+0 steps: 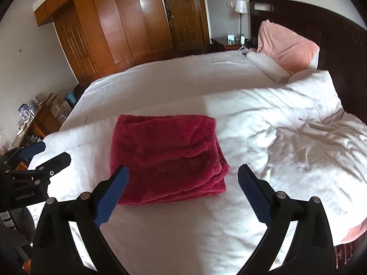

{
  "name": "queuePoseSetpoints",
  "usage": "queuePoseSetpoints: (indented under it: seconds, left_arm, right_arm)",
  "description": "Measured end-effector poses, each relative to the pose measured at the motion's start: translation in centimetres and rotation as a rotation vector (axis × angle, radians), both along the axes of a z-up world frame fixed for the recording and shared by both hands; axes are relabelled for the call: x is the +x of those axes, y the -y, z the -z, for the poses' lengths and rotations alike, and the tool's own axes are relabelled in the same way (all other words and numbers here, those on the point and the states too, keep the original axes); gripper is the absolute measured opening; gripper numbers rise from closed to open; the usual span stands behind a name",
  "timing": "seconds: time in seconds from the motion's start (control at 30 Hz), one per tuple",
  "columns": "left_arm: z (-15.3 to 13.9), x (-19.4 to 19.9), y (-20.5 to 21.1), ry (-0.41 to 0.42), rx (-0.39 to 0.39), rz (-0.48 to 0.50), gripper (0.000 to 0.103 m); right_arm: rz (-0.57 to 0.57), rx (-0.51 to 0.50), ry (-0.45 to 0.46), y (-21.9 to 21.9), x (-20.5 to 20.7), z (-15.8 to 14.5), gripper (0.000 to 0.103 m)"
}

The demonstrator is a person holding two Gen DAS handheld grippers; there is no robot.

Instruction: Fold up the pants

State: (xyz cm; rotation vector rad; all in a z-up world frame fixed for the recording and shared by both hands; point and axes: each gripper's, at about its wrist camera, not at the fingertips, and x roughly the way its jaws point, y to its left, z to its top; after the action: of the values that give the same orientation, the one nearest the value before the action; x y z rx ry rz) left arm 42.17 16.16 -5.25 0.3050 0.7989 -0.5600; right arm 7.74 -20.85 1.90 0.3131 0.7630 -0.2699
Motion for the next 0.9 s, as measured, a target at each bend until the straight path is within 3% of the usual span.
queuePoseSetpoints:
  seconds: [0.23,0.5,0.9]
  left_arm:
    - [-0.4,0.7,-0.6,-0.018,0.042,-0.115,0.098]
    - [0.4,0.9,-0.7,-0.078,0.038,-0.084,0.098]
    - [1.0,0.7,0.4,-0.065,0.088,-0.050,0.098]
  right_arm:
    - [-0.032,-0.072,0.007,-1.8,0.0,-0.8,0.098]
    - [-0.053,-0.066,-0.014,-2.6,0.1,-0.2,0.098]
    - [-0.049,-0.069,-0.023,-2.4,0.5,-0.1,0.098]
